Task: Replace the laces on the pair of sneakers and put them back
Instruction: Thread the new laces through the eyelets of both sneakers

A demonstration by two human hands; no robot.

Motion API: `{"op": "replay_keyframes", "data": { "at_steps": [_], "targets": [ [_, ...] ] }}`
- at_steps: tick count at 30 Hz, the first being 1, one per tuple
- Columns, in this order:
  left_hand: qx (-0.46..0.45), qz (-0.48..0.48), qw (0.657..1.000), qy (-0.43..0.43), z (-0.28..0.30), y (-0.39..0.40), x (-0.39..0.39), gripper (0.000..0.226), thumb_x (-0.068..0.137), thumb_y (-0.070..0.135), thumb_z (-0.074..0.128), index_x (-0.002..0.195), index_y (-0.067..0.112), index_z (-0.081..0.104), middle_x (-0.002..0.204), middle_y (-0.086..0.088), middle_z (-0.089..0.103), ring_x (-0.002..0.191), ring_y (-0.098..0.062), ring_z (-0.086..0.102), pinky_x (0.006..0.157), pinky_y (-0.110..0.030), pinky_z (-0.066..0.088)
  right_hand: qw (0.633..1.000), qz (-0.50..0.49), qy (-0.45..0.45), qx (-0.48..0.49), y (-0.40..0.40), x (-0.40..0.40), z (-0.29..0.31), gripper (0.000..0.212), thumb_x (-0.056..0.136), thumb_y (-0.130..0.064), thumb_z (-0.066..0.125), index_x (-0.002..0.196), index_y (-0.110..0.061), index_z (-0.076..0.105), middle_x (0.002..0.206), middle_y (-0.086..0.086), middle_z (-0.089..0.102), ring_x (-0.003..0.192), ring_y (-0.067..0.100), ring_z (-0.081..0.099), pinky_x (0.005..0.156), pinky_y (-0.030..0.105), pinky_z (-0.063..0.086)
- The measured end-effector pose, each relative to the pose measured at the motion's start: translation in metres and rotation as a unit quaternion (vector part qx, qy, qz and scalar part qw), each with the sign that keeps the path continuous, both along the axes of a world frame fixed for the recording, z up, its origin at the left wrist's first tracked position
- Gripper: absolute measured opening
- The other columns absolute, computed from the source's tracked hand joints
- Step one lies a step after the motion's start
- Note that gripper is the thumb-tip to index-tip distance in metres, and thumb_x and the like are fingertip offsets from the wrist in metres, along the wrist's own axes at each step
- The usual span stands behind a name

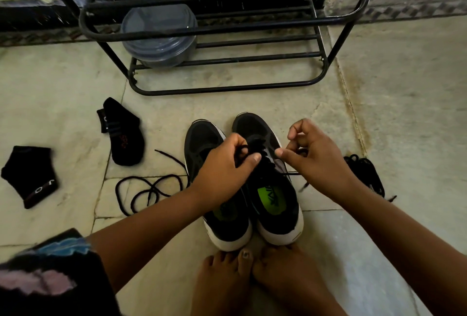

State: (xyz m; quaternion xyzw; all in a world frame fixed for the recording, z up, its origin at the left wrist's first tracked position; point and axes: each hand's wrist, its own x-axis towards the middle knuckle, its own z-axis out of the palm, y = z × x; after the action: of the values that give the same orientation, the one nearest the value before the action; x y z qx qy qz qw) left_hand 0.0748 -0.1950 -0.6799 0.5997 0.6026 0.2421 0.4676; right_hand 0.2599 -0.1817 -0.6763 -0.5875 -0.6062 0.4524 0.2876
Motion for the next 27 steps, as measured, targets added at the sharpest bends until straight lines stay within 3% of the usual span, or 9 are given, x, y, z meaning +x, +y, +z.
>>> {"op": "replay_keyframes", "data": {
  "at_steps": [2,5,11,14,18,20,22,25,27],
  "targets": [
    [0.052,-0.081,0.991,0.098,0.002,0.002,-0.003,0.020,0.089,0.025,0.062,0.102,0.024,0.046,0.079,0.010,0.056,0.064,-0.001,0.053,0.060,-0.012,0.042,0.984,0.096,-0.148,0.028,0.002,0.004,0.005,0.015,0.086,-0.022,0.067,0.096,-0.021,0.055,0.081,-0.004,0.065,0.068,-0.002,0.057,0.065,0.014,0.046],
    [0.097,-0.186,0.941,0.264,0.003,0.005,-0.007,0.018,0.093,0.031,0.055,0.110,0.025,0.056,0.097,0.011,0.057,0.085,-0.005,0.055,0.072,-0.022,0.046,0.922,0.202,-0.328,0.045,0.003,0.008,0.006,0.016,0.090,-0.028,0.062,0.104,-0.026,0.067,0.101,-0.004,0.067,0.095,0.012,0.057,0.082,0.031,0.050],
    [0.160,-0.254,0.865,0.402,0.007,0.009,-0.008,0.022,0.100,0.032,0.039,0.114,0.034,0.056,0.114,0.011,0.055,0.109,-0.015,0.043,0.090,-0.032,0.033,0.864,0.263,-0.414,0.115,0.001,0.012,0.007,0.020,0.095,-0.028,0.052,0.106,-0.033,0.068,0.101,-0.013,0.067,0.101,0.011,0.044,0.087,0.028,0.037],
    [0.116,-0.231,0.878,0.404,0.005,0.008,-0.009,0.019,0.099,0.028,0.041,0.109,0.036,0.055,0.116,0.010,0.049,0.115,-0.015,0.041,0.099,-0.037,0.027,0.852,0.273,-0.435,0.103,0.005,0.016,0.006,0.018,0.095,-0.030,0.052,0.101,-0.034,0.068,0.099,-0.015,0.065,0.107,0.009,0.042,0.094,0.030,0.025],
    [-0.009,-0.192,0.955,0.228,0.008,0.009,-0.005,0.017,0.099,0.024,0.041,0.093,0.030,0.055,0.106,0.007,0.049,0.102,-0.012,0.049,0.097,-0.034,0.038,0.931,0.253,-0.263,-0.024,0.009,0.016,0.012,0.015,0.092,-0.029,0.057,0.080,-0.027,0.066,0.090,-0.011,0.067,0.094,0.006,0.056,0.087,0.025,0.039],
    [-0.040,-0.178,0.971,0.155,0.010,0.008,-0.005,0.022,0.100,0.023,0.040,0.086,0.026,0.057,0.099,0.007,0.051,0.096,-0.012,0.052,0.091,-0.027,0.041,0.964,0.209,-0.158,-0.042,0.007,0.016,0.009,0.019,0.091,-0.028,0.060,0.072,-0.025,0.063,0.083,-0.010,0.066,0.085,0.005,0.061,0.082,0.026,0.046],
    [-0.048,-0.137,0.986,0.081,0.008,0.006,-0.006,0.026,0.101,0.025,0.040,0.088,0.020,0.062,0.097,-0.001,0.059,0.092,-0.020,0.057,0.089,-0.033,0.046,0.990,0.132,-0.026,-0.050,0.001,0.014,0.000,0.023,0.089,-0.022,0.062,0.069,-0.011,0.063,0.078,-0.003,0.063,0.078,0.011,0.061,0.079,0.028,0.047],
    [-0.068,-0.046,0.996,-0.025,0.003,0.000,-0.001,0.034,0.100,0.030,0.038,0.101,0.012,0.067,0.097,-0.019,0.065,0.089,-0.032,0.061,0.087,-0.043,0.050,0.978,0.008,0.196,-0.067,-0.007,0.002,-0.013,0.033,0.088,-0.015,0.062,0.065,0.009,0.058,0.074,0.008,0.062,0.072,0.016,0.057,0.073,0.023,0.046],
    [-0.104,0.021,0.989,-0.102,0.000,-0.002,0.009,0.036,0.101,0.028,0.037,0.101,0.009,0.067,0.098,-0.007,0.071,0.094,-0.015,0.065,0.086,-0.029,0.052,0.943,-0.052,0.311,-0.102,-0.010,-0.007,-0.018,0.031,0.092,-0.009,0.056,0.074,0.016,0.057,0.073,0.004,0.067,0.074,0.011,0.062,0.070,0.018,0.048]
  ]
}}
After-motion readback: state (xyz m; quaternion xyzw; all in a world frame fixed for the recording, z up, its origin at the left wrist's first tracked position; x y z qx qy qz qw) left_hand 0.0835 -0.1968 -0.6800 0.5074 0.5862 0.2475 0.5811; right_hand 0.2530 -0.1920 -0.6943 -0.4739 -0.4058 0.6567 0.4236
